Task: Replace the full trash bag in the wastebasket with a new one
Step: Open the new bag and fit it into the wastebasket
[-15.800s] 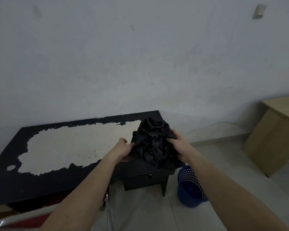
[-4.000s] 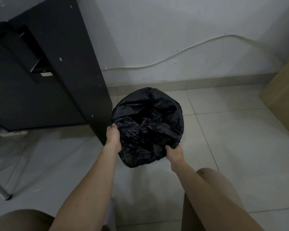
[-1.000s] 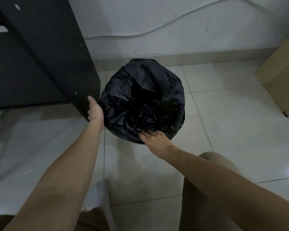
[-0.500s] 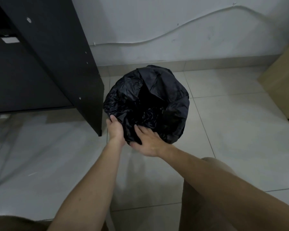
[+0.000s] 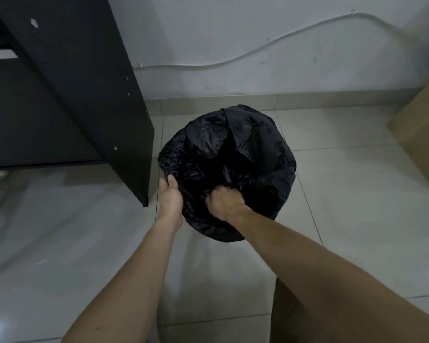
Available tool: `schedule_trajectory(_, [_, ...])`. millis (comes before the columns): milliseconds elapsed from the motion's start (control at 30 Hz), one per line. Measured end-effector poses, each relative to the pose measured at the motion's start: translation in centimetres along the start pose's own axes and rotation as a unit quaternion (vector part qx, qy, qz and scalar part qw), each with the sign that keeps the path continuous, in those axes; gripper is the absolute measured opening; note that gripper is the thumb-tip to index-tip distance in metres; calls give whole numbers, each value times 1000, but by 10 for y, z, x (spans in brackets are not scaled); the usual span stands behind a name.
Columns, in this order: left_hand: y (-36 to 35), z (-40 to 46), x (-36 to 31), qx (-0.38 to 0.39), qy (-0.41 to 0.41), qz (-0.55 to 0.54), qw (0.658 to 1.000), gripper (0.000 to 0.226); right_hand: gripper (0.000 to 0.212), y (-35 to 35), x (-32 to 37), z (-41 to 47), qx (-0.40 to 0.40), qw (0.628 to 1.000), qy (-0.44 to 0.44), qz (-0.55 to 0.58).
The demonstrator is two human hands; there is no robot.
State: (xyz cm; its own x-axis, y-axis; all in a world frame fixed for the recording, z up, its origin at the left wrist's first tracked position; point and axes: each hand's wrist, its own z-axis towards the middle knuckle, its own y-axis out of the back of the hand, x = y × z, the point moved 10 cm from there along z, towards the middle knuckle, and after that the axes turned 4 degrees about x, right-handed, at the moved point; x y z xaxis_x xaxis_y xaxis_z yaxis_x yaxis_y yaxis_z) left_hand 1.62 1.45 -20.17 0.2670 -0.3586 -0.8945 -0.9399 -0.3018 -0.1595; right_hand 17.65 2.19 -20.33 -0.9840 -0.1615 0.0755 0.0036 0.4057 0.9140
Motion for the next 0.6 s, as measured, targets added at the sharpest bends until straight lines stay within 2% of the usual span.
schedule_trajectory(33, [-1, 2, -3, 1, -5, 9, 1000, 44, 57, 11, 0, -3, -41, 998, 14, -50])
schedule_trajectory(67, [-2, 4, -5, 1, -7, 17, 1000, 44, 62, 10, -8, -5, -34, 995, 13, -88])
schedule_trajectory(133, [-3, 6, -6, 5, -1, 25, 1000, 44, 81, -15, -44, -5, 79, 986, -50, -135])
schedule_trajectory(200, [-4, 8, -6, 7, 8, 23, 1000, 42, 91, -39, -77, -13, 195, 963, -130, -130])
schedule_trajectory(267, [-4, 11, -8, 7, 19, 31, 999, 45, 90, -39, -80, -13, 211, 961, -137, -119])
schedule_trajectory(333, [-3, 17, -13, 2, 33, 40, 999, 52, 85, -20, -61, -10, 158, 978, -99, -97])
schedule_trajectory(400, [-5, 25, -26, 3, 29, 46, 999, 53, 94, -1, -44, -11, 106, 992, -56, -29])
schedule_trajectory(433, [-7, 29, -34, 6, 23, 49, 999, 52, 102, 3, -37, -13, 108, 993, -29, 34])
schedule_trajectory(500, [-13, 35, -45, 12, 25, 44, 999, 56, 109, 0, -20, -23, 166, 973, 32, 155])
schedule_trajectory(533, [-18, 37, -49, 23, 33, 37, 998, 61, 111, -3, -12, -29, 191, 967, 67, 154])
schedule_trajectory(600, [-29, 42, -54, 61, 51, 21, 997, 74, 106, -6, -3, -34, 189, 972, 125, 60])
